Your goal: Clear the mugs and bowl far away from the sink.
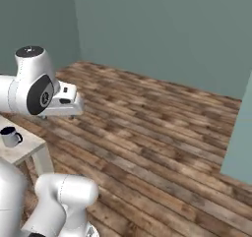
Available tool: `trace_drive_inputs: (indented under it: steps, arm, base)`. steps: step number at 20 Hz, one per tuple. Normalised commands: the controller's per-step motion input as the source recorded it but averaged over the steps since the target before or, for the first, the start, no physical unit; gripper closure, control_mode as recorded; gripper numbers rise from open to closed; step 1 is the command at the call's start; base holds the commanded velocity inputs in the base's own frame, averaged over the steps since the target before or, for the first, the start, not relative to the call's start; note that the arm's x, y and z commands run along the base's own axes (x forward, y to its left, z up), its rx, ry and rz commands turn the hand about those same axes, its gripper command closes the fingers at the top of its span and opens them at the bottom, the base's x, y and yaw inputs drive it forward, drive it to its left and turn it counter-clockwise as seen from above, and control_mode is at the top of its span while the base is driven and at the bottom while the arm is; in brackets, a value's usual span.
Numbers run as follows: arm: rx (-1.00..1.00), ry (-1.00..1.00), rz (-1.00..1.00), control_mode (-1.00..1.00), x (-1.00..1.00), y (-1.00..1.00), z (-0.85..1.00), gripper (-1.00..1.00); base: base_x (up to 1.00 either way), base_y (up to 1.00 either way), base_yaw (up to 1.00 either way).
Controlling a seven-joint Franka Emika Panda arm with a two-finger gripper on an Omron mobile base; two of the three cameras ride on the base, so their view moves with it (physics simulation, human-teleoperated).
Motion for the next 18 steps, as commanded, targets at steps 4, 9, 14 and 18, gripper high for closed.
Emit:
trace_drive_inputs:
  steps: [4, 9, 14, 18]
  arm:
    - [0.00, 0.00, 0.00, 1.00, 0.00, 0.00, 0.00, -1.00]
    - [0.00, 0.00, 0.00, 1.00, 0.00, 0.00, 0.00, -1.00]
    - [0.00, 0.00, 0.00, 1.00, 0.00, 0.00, 0.00, -1.00]
    - [0.00, 0.00, 0.00, 1.00, 0.00, 0.00, 0.00, -1.00]
  base:
    - [0.00, 0.00, -1.00]
    - [0.00, 0.00, -1.00]
    - [0.00, 0.00, -1.00]
    - [0.00, 0.00, -1.00]
